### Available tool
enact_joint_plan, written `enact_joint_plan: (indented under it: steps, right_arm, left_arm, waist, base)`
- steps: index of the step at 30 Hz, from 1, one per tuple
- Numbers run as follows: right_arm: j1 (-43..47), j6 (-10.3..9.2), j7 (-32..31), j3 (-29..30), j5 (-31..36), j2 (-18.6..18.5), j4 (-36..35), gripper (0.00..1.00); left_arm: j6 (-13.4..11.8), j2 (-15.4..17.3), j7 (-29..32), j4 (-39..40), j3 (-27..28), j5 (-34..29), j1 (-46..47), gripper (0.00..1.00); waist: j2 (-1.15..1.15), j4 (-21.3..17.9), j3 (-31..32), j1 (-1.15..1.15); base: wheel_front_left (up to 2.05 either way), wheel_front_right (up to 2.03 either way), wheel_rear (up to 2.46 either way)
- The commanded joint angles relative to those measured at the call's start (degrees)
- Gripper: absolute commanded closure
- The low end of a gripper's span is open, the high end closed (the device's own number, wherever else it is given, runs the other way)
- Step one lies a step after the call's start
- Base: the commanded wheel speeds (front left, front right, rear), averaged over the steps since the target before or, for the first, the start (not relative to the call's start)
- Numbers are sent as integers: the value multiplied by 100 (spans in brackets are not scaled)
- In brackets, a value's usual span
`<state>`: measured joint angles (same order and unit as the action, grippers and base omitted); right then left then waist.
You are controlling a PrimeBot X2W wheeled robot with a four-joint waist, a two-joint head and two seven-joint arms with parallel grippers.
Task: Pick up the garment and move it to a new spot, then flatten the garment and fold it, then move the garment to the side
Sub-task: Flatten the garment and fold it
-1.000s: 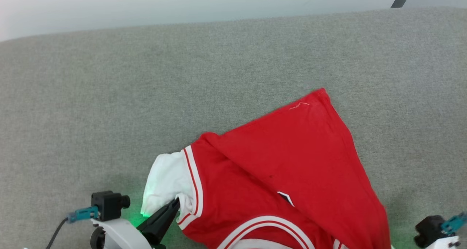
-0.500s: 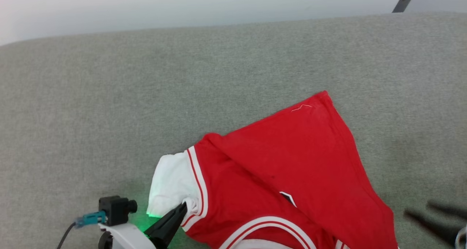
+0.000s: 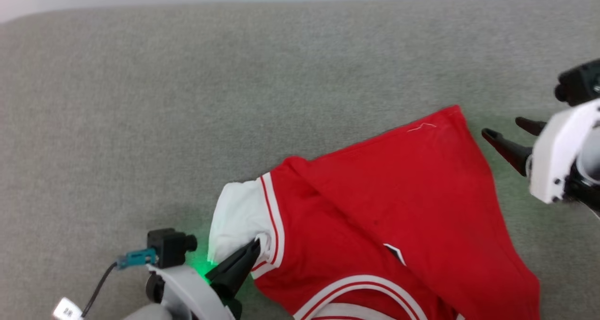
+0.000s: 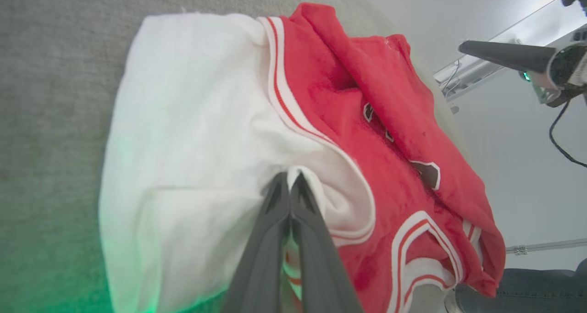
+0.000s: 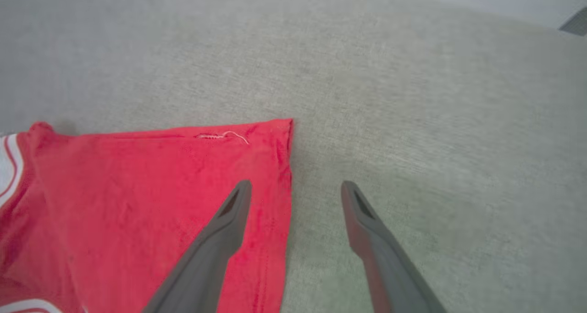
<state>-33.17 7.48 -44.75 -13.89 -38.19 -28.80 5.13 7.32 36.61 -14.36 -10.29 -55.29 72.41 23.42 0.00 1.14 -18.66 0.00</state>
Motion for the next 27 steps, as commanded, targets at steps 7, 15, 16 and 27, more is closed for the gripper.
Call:
enact_joint_plan:
  steps: [7,15,16,27]
  right_arm:
    - [-813,1,438,-1076,-111,-137,1367,0]
    - [-1065,5,662,-2027,-618,-63,2069,100]
    - [-1135,4,792,-2011,-665,-51,2117,100]
    - [-2703,-1,2452,-912,-588,284,3410,100]
  left_arm:
    - [26,-256,35,-103,-241,-3,435,100]
    - [20,-297,-34,-263,-198,237,536,100]
    - [13,-314,-35,-213,-134,354,538,100]
    - [22,-112,309,123,970,1816,1953,100]
  waist:
    - [0,468,-483,0]
    - [0,499,-551,0]
    - [0,481,-544,0]
    - [0,246,-599,0]
  base:
    - [0,0,0]
    - [0,0,0]
    - [0,0,0]
    - [0,0,0]
